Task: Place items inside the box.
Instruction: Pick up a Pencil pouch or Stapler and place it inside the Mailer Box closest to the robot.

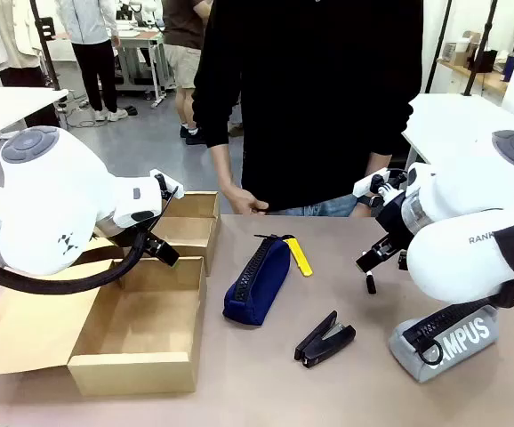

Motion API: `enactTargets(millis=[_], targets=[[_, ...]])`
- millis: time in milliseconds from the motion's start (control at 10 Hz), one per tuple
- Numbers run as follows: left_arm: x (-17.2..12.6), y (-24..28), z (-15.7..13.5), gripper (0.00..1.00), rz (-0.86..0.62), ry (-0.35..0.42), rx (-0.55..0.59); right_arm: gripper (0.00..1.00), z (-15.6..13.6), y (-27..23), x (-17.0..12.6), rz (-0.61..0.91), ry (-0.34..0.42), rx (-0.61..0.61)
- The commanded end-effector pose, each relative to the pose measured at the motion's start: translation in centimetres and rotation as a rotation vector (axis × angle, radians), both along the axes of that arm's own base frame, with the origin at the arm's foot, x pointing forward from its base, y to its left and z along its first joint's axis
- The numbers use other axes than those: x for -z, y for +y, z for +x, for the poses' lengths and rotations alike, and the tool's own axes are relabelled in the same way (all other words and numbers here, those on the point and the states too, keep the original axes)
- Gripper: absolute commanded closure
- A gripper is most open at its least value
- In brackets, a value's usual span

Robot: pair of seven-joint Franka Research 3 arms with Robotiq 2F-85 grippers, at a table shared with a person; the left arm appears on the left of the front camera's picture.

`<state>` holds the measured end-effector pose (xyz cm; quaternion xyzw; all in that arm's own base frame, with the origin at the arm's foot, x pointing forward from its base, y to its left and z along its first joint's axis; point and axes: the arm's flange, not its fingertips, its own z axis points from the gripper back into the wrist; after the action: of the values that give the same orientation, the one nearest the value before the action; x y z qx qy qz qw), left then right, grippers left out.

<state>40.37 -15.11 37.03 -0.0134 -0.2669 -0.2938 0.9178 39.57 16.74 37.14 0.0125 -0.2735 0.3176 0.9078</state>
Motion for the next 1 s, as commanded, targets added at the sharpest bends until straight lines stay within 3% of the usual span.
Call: enactTargets(millis=[0,900], targets=[[0.00,0.00,0.00,0.00,0.000,0.000,0.000,0.00,0.00,0.00,-0.01,0.000,0.000,0.000],[0.00,0.00,0.00,0.00,0.000,0.000,0.000,0.00,0.00,0.00,-0.01,0.000,0.000,0.000]])
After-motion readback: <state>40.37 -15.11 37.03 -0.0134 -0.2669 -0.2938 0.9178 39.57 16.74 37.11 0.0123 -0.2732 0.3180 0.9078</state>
